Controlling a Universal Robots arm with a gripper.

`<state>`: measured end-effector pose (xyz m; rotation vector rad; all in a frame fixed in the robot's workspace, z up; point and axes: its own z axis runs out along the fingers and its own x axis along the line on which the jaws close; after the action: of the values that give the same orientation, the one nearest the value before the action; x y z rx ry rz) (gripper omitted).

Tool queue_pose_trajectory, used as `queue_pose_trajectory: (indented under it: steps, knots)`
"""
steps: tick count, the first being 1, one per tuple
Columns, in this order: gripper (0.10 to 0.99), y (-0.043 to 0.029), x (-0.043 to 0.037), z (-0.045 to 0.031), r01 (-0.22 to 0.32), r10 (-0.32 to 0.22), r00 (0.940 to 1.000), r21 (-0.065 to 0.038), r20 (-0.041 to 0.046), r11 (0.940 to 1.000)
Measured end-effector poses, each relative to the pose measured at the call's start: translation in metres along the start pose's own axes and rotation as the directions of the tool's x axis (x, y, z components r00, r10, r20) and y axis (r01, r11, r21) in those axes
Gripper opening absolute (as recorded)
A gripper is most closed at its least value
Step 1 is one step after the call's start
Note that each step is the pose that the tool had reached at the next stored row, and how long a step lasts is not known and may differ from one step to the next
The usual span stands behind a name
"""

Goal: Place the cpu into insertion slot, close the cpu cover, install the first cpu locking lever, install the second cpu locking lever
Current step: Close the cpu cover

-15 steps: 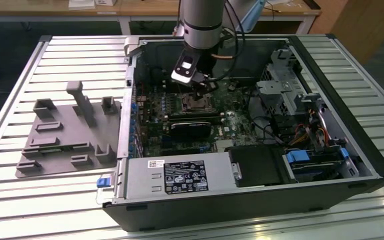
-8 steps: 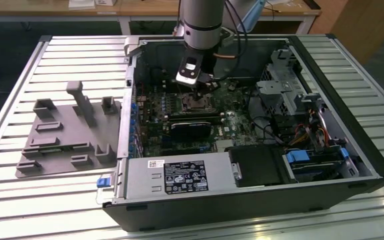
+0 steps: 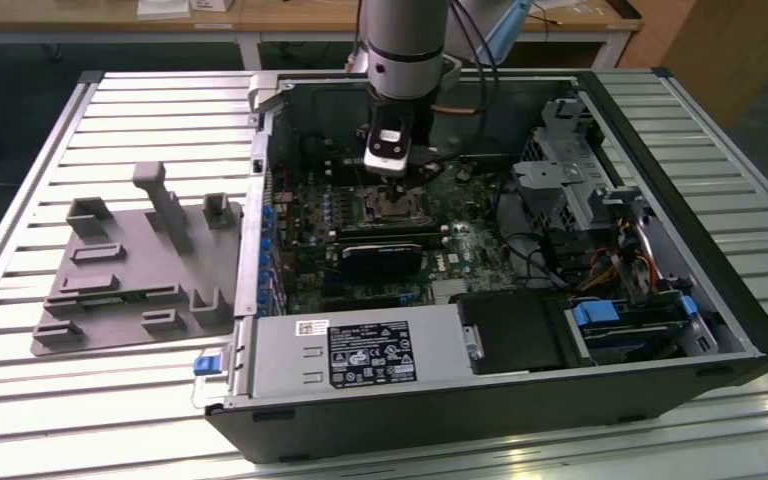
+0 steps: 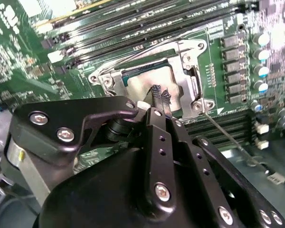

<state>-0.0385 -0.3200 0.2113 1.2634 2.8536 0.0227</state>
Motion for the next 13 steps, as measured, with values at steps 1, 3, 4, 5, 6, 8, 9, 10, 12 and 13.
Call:
queue_pose_trajectory:
  steps: [1,3,4,5,6,8,9,10,12,13]
  knots:
    - [0.102,0.0,0.0,0.0,0.018,-0.018,0.9998,0.0,-0.0002,0.9998]
    - [0.102,0.0,0.0,0.0002,0.054,-0.054,0.9985,0.0,-0.0008,0.9985]
    - [0.102,0.0,0.0,0.0002,0.072,-0.072,0.9974,-0.001,-0.0011,0.9974]
    - [0.102,0.0,0.0,0.0003,0.091,-0.091,0.9958,-0.001,-0.0015,0.9958]
    - [0.102,0.0,0.0,0.0004,0.108,-0.108,0.9941,-0.001,-0.0018,0.9941]
    - [0.102,0.0,0.0,0.0005,0.145,-0.145,0.9894,-0.002,-0.0025,0.9894]
    - [0.102,0.0,0.0,0.0005,0.163,-0.163,0.9866,-0.002,-0.0029,0.9866]
    - [0.102,0.0,0.0,0.0006,0.181,-0.181,0.9835,-0.002,-0.0032,0.9835]
    - [0.102,0.0,0.0,0.0007,0.216,-0.216,0.9763,-0.003,-0.0038,0.9763]
    - [0.102,0.0,0.0,0.0007,0.234,-0.234,0.9723,-0.003,-0.0042,0.9723]
